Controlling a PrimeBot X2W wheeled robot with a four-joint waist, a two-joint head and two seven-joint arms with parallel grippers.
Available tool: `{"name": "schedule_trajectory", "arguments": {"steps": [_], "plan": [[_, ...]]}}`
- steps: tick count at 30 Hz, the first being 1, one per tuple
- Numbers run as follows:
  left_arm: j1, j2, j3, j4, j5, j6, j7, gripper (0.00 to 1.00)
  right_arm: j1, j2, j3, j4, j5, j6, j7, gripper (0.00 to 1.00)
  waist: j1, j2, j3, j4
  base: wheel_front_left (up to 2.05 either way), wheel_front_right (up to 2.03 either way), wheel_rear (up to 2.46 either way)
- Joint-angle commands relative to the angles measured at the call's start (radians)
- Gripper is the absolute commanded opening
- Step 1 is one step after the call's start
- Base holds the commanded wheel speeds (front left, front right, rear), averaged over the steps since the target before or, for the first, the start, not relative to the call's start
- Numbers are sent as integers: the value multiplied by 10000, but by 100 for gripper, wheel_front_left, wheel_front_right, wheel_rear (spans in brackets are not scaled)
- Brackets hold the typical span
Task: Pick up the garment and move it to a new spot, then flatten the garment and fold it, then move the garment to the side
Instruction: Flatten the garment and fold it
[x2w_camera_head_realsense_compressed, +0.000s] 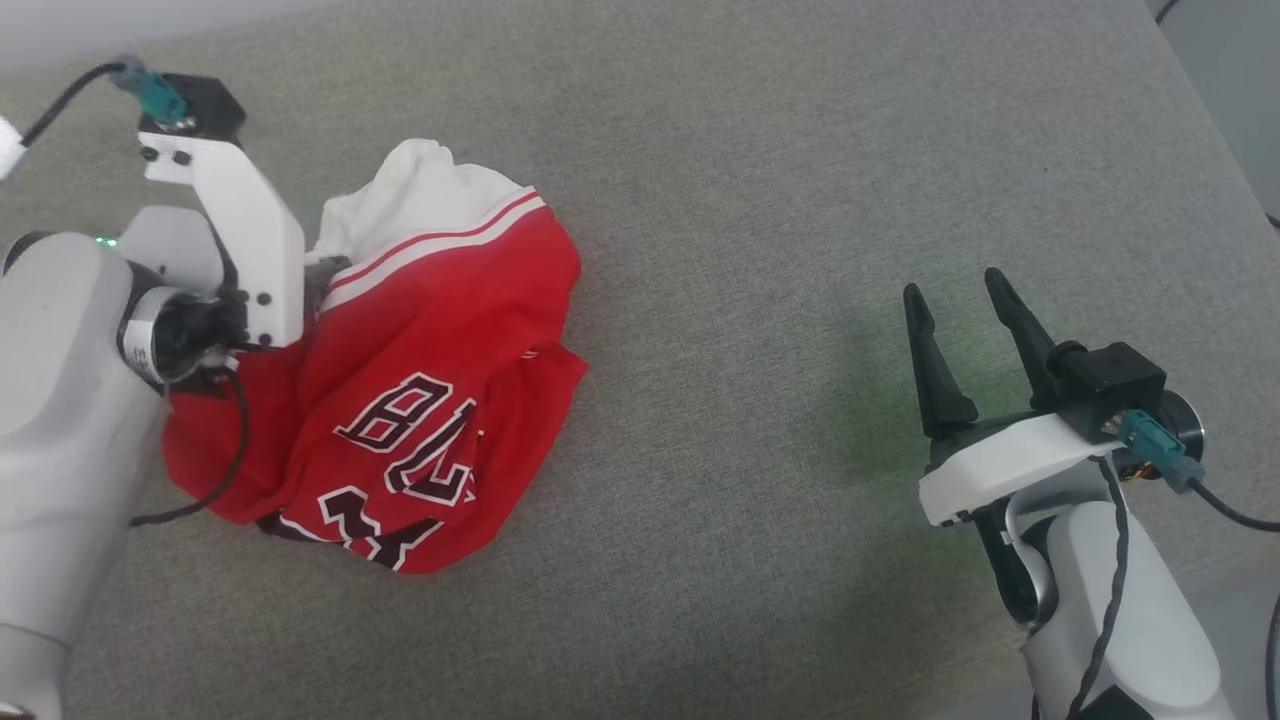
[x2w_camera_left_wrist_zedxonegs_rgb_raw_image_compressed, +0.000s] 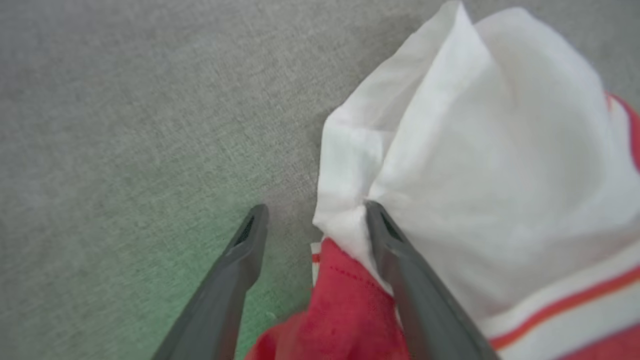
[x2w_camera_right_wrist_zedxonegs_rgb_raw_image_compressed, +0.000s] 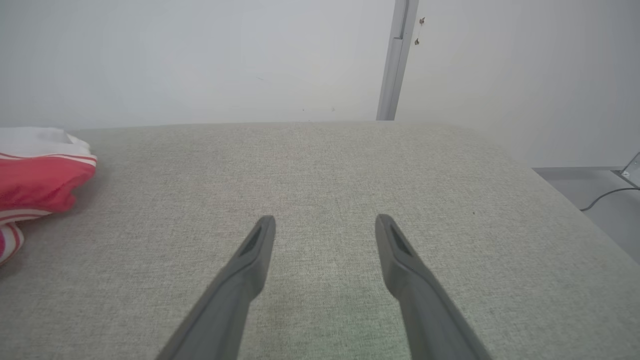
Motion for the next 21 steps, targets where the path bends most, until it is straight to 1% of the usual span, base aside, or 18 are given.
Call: {"name": "schedule_trajectory", "arguments": {"steps": [1, 2, 4, 6, 11, 17, 21], "plan": [[-80, -86, -82, 181, -81, 87, 236, 79, -159, 29, 1, 67, 36, 1, -57, 100, 0, 0, 21, 19, 0, 0, 0], [-11, -180, -108, 275, -176, 125, 405, 44, -175, 29, -20, 80, 26, 1, -64, 100, 0, 0, 25, 37, 0, 0, 0], [45, -275, -184, 338, -275, 109, 649, 0, -182, 28, -60, 113, 3, 1, -78, 100, 0, 0, 36, 72, 0, 0, 0], [78, -326, -237, 376, -312, 51, 831, 0, -195, 29, -64, 154, 1, 1, -84, 100, 0, 0, 48, 106, 0, 0, 0], [-52, -338, -149, 272, -351, 21, 690, 0, -238, 28, -85, 191, 25, 1, -106, 100, 0, 0, 42, 188, 0, 0, 0], [-337, -164, 241, -127, -473, 67, 36, 0, -86, 29, -300, 214, -153, 1, -108, 100, 0, 0, -173, 462, 0, 0, 0], [-26, 50, 619, -567, -683, 148, -435, 0, 80, 31, -502, 197, -282, 1, -111, 100, 0, 0, -457, 776, 0, 0, 0]]}}
